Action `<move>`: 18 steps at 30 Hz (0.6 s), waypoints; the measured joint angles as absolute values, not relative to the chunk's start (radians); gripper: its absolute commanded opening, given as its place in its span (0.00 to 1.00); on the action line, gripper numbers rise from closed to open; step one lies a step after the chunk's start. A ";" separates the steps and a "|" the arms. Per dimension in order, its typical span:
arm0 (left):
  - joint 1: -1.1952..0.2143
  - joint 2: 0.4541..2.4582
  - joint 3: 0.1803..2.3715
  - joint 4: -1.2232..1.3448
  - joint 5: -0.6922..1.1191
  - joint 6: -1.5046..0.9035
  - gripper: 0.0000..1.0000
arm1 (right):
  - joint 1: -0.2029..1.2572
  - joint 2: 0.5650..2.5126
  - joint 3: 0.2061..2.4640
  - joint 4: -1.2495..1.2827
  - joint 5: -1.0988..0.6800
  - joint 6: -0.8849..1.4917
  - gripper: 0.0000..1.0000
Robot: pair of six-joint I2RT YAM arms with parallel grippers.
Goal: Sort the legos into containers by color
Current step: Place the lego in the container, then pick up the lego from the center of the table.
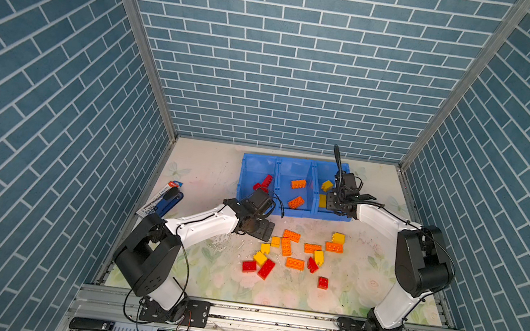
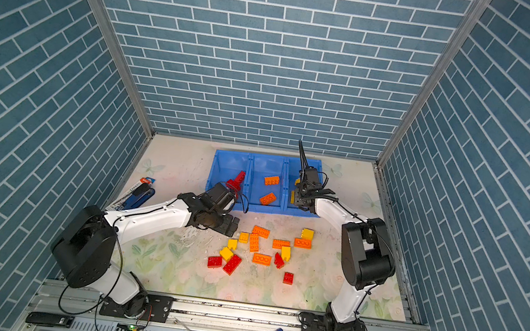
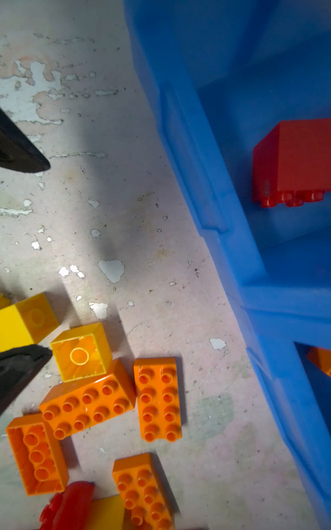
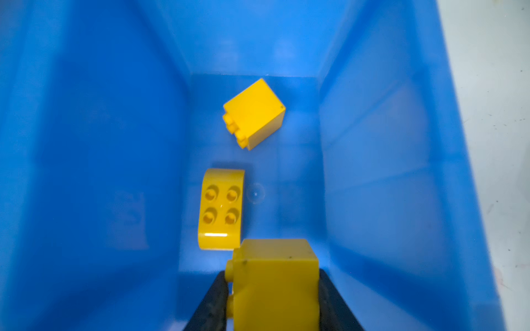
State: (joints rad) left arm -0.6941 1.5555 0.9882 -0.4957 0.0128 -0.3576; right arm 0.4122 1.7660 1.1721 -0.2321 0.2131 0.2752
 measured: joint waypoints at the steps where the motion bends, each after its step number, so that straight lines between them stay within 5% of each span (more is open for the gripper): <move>1: -0.700 1.560 0.994 -0.496 0.014 -0.353 0.92 | 0.413 1.765 1.178 -0.236 0.215 0.285 0.58; 10: -0.733 1.619 1.063 -0.496 0.021 -0.323 0.95 | 0.451 1.641 1.158 -0.262 0.208 0.310 0.79; 18: -0.734 1.627 1.067 -0.487 0.012 -0.332 0.99 | 0.617 1.454 1.007 -0.258 0.163 0.306 0.79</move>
